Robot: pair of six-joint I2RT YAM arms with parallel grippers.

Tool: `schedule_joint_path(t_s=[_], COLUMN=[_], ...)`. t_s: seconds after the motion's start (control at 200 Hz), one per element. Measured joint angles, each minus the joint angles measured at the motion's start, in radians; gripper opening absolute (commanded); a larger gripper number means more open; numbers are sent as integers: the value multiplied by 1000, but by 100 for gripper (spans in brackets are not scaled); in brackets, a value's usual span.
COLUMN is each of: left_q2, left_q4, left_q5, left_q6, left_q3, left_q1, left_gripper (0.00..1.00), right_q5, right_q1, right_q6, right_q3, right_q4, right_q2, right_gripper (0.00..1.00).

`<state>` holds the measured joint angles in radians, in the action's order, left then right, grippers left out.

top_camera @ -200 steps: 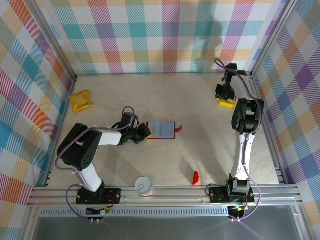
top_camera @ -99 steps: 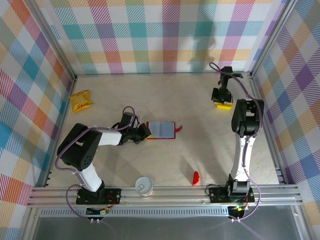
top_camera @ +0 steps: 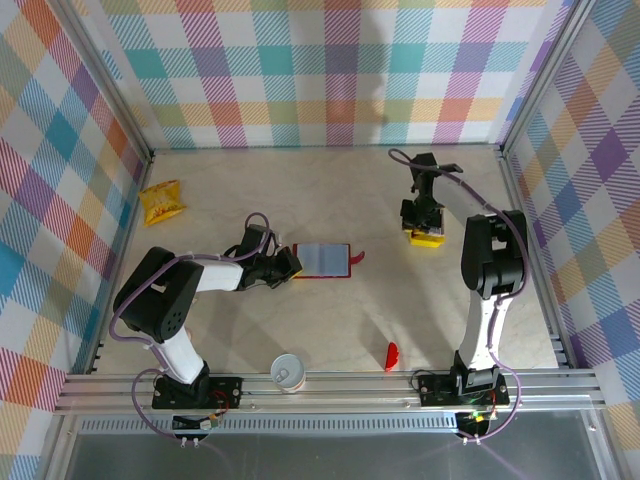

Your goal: Put the credit cards into the card holder

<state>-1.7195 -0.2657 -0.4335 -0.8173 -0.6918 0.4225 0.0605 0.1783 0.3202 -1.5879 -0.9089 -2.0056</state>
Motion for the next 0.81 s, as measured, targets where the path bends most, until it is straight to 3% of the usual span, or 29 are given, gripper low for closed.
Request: schedule_joint_path(t_s=[0.11, 0.46, 0.805], left_q2=[0, 2, 3], left_q4=[0, 1, 2], left_q5=[0, 0, 0], left_q6=[0, 0, 0], left_q3=[0, 1, 1], left_q1=[0, 0, 0], left_gripper=[1, 1, 1], right_q5=[-10, 38, 115], right_q1=[-6, -69, -87], right_q6=[2, -41, -125], right_q3=[-14, -102, -208], right_q4=[-9, -47, -124], right_q2=[10, 136, -79], right_gripper=[49, 62, 67])
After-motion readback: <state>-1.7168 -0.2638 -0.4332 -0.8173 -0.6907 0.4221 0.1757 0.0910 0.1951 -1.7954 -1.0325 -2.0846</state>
